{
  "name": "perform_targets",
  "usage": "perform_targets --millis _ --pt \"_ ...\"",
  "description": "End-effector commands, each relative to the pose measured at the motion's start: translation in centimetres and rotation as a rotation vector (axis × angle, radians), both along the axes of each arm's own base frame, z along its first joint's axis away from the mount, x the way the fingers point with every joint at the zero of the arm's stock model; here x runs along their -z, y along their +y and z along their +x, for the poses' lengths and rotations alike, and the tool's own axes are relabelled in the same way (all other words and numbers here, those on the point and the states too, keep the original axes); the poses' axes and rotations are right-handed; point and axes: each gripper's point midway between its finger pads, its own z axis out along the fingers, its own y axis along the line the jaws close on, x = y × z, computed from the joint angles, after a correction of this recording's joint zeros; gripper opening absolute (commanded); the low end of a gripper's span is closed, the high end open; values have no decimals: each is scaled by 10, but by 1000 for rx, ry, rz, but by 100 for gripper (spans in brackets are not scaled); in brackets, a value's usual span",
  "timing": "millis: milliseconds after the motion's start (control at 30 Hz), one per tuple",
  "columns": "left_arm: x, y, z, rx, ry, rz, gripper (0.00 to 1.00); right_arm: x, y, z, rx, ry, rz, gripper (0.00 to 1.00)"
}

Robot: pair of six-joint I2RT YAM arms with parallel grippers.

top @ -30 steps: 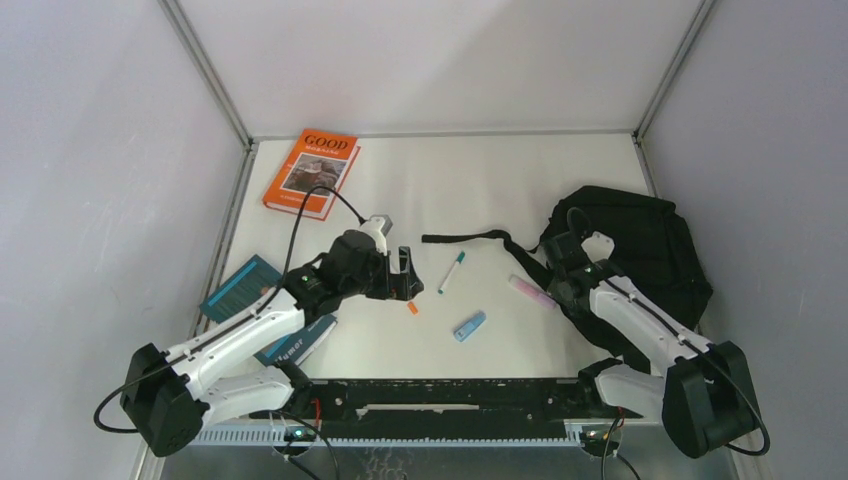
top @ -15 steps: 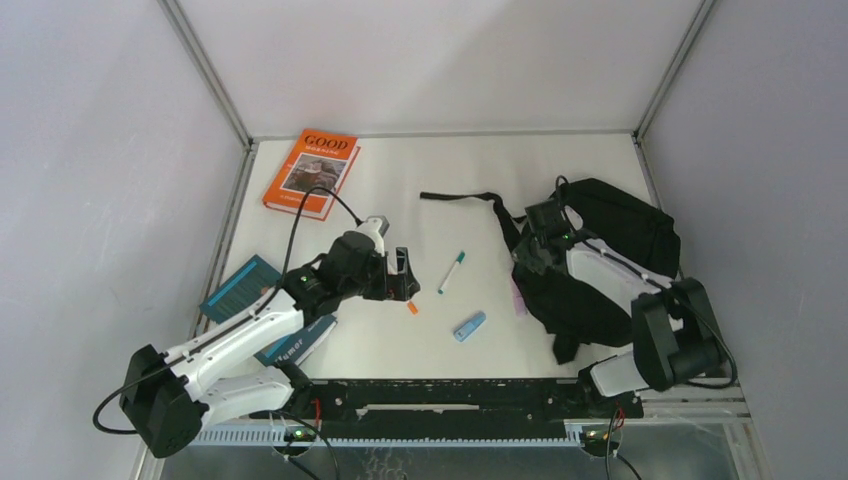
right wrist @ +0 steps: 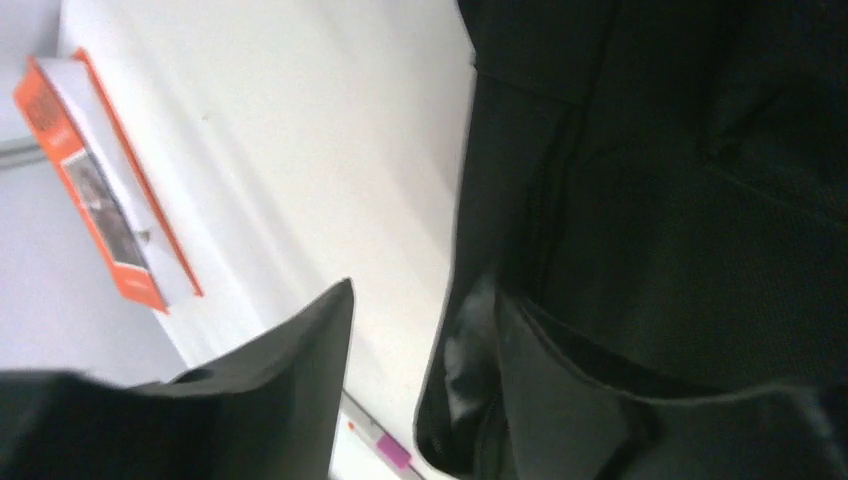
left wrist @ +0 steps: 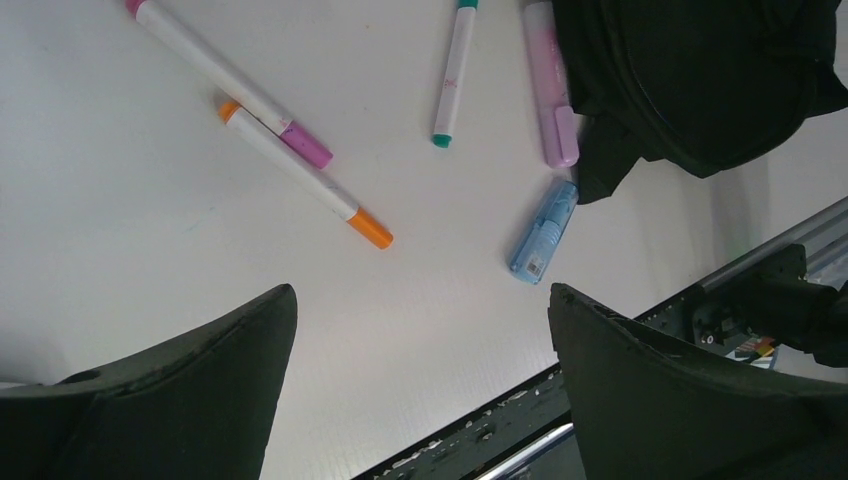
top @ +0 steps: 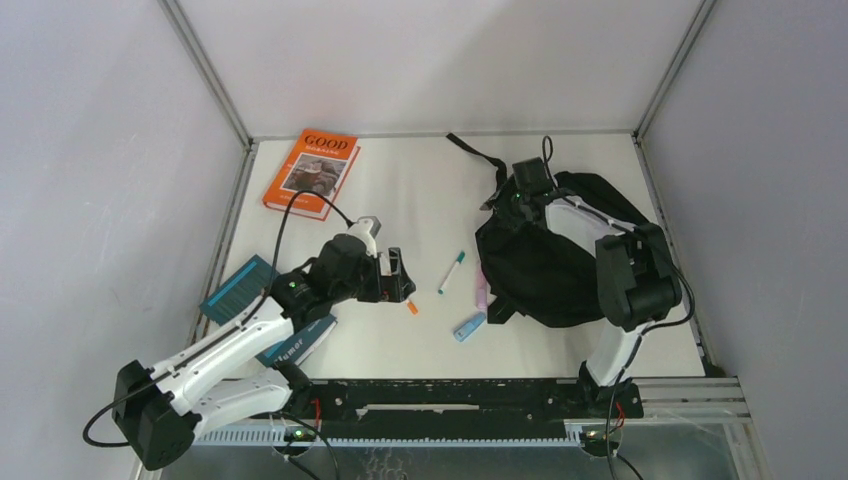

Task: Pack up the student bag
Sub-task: Adjust the student bag at the center of the board.

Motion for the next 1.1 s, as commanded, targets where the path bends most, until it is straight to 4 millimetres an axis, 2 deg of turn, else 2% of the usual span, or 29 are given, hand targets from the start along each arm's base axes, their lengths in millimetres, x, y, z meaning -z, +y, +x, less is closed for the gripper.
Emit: perform_targets --millis 0,33,67,133,233,300,367,467,633,667,767,867,900,1067 --pt "-9 0 1 -26 -27 -37 100 -70 -2 15 -170 -237 -60 75" --pt "-9 -2 2 -25 -24 -40 100 -80 -7 11 -201 -273 -95 81" --pt "-8 -4 1 -18 -17 -43 100 -93 -12 6 -227 -313 -123 82" --pt "-8 -9 3 -7 -13 -54 100 -106 -25 -4 -266 -354 -192 82" --pt "-12 -18 9 4 -18 -63 100 -112 -50 -26 -310 -361 -330 81" --pt "-12 -23 14 4 -16 -63 100 -107 -56 -46 -383 -334 -377 82" --pt "-12 -30 16 14 -1 -78 100 -94 -73 -68 -360 -232 -421 82" --pt "-13 -43 17 39 14 -111 100 -75 -111 -93 -213 -116 -476 82" --pt "-21 -63 21 74 13 -135 100 -53 -188 -112 98 -22 -370 80" --pt "-25 -66 25 71 6 -137 100 -49 -195 -114 132 -9 -330 80" --pt "-35 -81 47 56 -9 -122 100 -36 -210 -119 223 45 -274 78" --pt "-38 -104 67 76 6 -98 100 -15 -217 -129 293 111 -245 76" --pt "-44 -114 74 89 6 -111 99 -8 -216 -133 306 127 -229 76" --pt "-39 -158 91 168 75 -156 99 32 -193 -162 303 202 -88 76"
